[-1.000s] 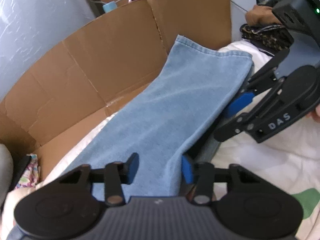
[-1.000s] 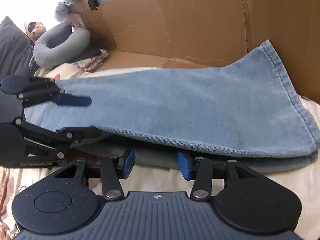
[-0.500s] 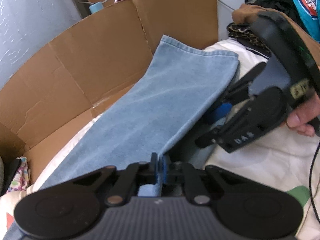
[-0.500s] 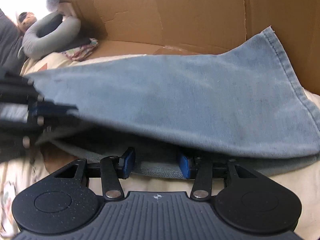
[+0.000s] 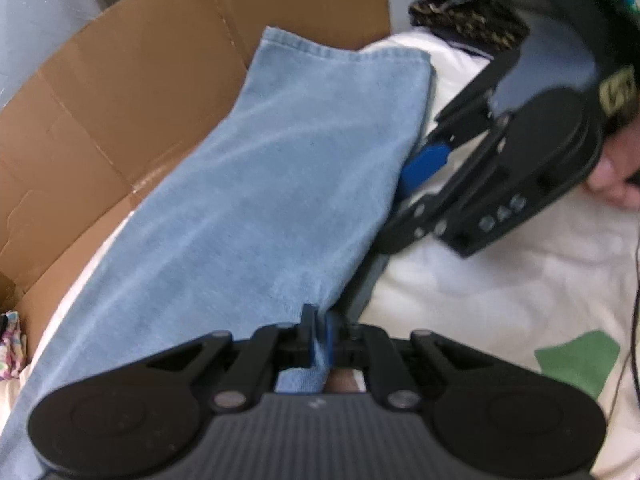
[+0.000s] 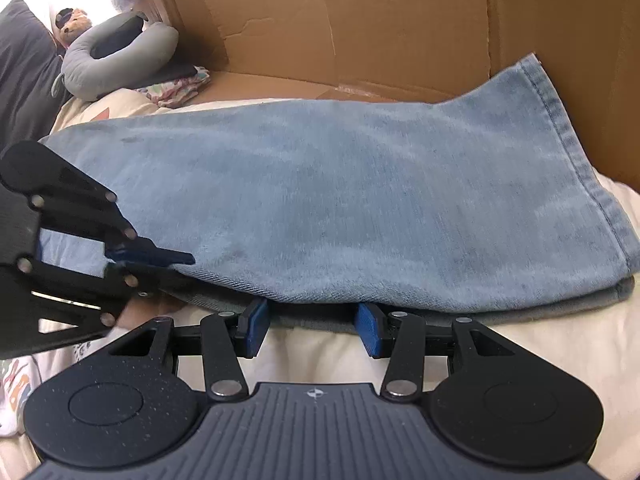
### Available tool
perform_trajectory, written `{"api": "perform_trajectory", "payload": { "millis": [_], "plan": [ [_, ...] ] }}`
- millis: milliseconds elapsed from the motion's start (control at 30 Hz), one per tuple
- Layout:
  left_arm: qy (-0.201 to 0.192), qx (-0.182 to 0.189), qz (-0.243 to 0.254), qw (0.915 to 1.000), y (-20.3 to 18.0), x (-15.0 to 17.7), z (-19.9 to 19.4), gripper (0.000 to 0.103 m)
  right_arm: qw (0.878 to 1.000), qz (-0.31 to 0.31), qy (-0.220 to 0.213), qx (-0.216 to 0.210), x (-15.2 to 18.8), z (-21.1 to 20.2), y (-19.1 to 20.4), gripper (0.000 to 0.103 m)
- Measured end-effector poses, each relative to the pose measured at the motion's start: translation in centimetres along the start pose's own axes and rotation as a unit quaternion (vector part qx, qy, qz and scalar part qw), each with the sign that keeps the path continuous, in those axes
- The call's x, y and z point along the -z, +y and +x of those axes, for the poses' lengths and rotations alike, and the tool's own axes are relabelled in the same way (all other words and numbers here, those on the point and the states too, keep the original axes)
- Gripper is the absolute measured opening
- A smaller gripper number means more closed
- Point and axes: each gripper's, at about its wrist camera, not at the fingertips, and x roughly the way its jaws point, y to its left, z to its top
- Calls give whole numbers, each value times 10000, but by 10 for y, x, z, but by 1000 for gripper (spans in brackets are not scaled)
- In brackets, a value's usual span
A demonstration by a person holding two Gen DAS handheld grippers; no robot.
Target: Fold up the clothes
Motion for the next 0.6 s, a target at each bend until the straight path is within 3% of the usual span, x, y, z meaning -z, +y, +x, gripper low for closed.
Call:
{"api": "perform_trajectory", "payload": {
  "millis": [167,267,300,333,600],
  "plan": [
    [99,-87,138,9998,-5,3,4,9,9997,180,127,-76,6,-7,-6,52],
    [168,-197,254,9993,-8,5,0,36,9995,192,163,-184,10,-13,-4,52],
    [202,-139,231,9994,-8,7,-4,55,9994,196,171,-222,11,-15,-3,52],
    [177,-89,203,9996,-7,10,-9,65,9993,207,165,-261,12,-18,-2,52],
    [165,-425,-65,9989,1,47,-49,72,9990,15,135,-424,9,-29,11,52]
  ]
}}
